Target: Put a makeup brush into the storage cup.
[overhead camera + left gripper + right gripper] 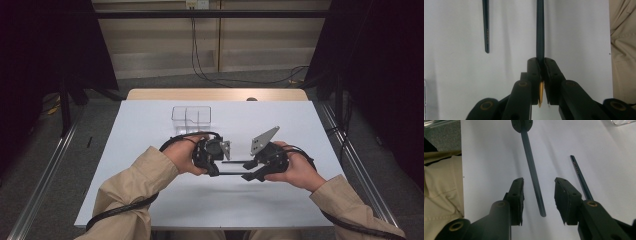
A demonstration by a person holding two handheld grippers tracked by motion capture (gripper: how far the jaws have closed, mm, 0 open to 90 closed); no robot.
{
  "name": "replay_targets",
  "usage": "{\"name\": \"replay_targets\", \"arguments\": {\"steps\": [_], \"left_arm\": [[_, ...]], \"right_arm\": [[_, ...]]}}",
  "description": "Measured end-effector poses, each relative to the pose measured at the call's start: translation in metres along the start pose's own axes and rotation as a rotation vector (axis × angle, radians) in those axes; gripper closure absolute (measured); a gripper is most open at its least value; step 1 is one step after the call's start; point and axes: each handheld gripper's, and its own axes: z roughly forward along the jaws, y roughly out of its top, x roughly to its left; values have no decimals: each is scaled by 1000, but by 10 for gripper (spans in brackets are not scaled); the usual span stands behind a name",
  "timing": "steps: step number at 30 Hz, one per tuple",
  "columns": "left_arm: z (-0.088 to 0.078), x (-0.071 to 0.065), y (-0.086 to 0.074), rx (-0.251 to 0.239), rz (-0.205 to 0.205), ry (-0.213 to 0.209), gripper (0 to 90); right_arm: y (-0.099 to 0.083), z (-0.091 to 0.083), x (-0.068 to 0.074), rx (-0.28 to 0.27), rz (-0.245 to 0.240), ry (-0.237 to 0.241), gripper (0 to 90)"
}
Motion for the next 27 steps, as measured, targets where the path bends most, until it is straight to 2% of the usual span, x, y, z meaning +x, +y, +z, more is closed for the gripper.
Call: {"name": "replay_targets", "arguments": {"steps": [17, 27], "left_arm": [[-3, 0, 0, -12, 15, -8, 839], [-3, 2, 0, -32, 11, -28, 839]], "right_arm": [[3, 6, 2, 60, -30, 23, 808], [1, 11, 3, 84, -42, 33, 836]]}}
